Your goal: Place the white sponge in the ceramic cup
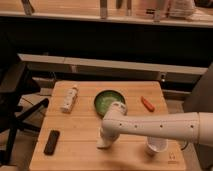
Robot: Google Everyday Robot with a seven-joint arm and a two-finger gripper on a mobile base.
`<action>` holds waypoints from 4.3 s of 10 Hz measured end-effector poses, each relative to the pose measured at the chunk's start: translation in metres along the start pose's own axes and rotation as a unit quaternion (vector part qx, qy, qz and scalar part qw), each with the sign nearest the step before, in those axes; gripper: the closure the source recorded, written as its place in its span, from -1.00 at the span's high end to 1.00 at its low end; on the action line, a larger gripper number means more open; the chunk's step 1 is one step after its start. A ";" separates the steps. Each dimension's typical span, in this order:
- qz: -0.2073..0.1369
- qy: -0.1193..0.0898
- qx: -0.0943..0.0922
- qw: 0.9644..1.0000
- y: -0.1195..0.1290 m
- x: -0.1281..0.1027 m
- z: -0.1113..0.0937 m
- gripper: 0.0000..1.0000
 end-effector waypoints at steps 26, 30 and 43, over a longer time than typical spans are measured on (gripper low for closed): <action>0.058 -0.006 0.012 0.998 0.041 0.070 -0.093 -1.00; 0.068 -0.007 0.015 0.998 0.051 0.077 -0.104 -1.00; 0.122 -0.016 0.033 0.992 0.099 0.072 -0.132 -1.00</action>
